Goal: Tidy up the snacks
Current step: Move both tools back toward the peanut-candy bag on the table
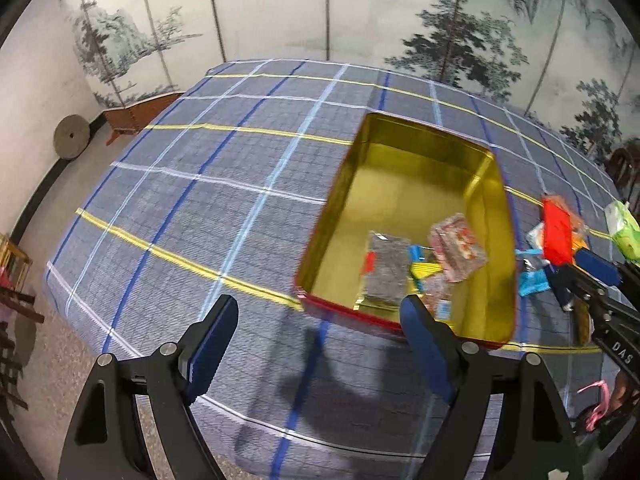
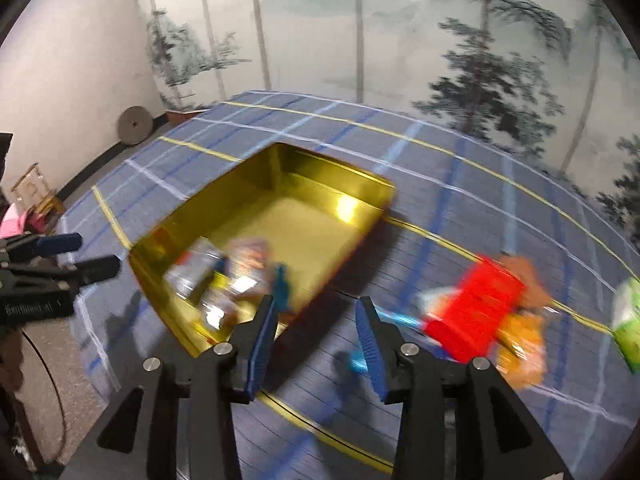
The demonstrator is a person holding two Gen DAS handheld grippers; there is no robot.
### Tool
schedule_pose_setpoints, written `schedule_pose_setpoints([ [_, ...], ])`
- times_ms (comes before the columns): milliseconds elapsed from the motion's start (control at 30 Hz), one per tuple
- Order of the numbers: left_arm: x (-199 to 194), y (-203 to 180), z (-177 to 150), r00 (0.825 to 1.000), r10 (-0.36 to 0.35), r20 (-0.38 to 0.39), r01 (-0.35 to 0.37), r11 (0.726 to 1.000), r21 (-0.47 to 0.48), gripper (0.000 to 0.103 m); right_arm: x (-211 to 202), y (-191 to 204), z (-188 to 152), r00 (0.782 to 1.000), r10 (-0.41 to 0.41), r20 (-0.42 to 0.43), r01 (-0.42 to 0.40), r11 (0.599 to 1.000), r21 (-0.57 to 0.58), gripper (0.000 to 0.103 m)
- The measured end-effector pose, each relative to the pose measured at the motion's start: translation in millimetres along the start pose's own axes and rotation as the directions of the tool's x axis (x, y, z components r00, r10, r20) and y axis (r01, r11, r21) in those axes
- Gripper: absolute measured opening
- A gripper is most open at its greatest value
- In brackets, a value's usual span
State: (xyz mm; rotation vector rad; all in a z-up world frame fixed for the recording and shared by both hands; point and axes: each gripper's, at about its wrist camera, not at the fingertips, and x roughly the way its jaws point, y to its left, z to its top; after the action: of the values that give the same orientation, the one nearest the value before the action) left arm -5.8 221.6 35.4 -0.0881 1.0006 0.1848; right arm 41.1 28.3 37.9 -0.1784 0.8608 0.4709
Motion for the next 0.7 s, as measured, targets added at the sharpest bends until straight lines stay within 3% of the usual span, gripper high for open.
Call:
schedule_pose_setpoints([
  [367,-1,-58,-1,0.999,-0.051,-0.009,0.051,0.993,0.111,0.08,-22,-104,-68,0.985,-0.143,-0.099,0.156,0.977,0.148,0.048],
  [700,-3,-108,1,0.997,-0.078,-0.023,0.081,0.976,0.201,0.08,-5,-120,-93,0.986,-0.104,-0.132,0.126,0.976,0.177,0.048],
])
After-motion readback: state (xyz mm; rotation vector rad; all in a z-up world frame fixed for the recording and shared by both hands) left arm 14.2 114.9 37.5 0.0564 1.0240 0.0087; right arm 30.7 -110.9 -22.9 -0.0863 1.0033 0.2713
